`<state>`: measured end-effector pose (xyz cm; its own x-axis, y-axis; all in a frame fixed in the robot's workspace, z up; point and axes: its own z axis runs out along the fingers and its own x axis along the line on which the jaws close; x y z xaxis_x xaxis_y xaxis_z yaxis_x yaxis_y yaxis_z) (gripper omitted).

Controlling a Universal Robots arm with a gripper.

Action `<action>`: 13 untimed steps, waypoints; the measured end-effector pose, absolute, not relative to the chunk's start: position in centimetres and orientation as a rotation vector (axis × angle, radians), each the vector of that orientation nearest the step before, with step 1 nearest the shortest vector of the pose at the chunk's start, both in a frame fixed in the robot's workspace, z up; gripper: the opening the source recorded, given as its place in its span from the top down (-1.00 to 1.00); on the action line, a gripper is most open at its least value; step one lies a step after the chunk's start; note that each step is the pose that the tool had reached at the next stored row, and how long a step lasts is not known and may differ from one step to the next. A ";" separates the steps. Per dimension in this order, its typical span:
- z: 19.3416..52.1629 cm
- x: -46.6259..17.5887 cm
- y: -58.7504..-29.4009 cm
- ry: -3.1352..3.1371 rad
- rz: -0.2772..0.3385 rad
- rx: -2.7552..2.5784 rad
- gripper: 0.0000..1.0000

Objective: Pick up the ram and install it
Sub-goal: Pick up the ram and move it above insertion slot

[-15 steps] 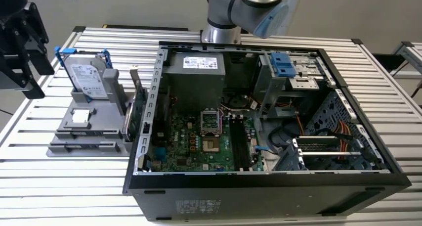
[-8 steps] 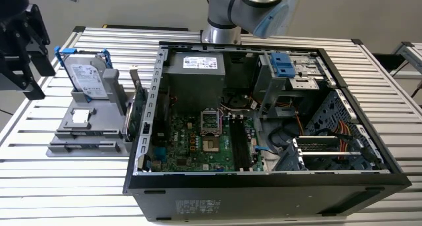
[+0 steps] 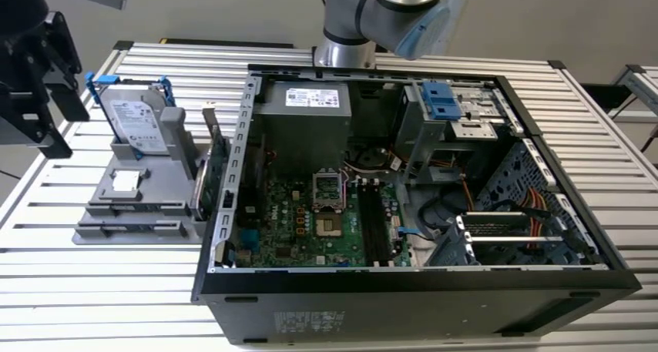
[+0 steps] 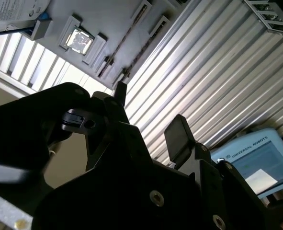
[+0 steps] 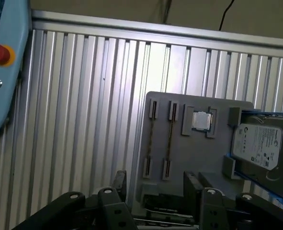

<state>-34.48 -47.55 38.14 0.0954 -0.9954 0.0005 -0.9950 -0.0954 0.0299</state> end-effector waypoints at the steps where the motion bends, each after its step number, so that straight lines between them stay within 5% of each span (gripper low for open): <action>1: 38.1 -34.5 -47.5 -2.100 -0.031 2.306 -1.00; 13: 37.7 -34.5 -47.5 -2.124 -0.031 2.285 -1.00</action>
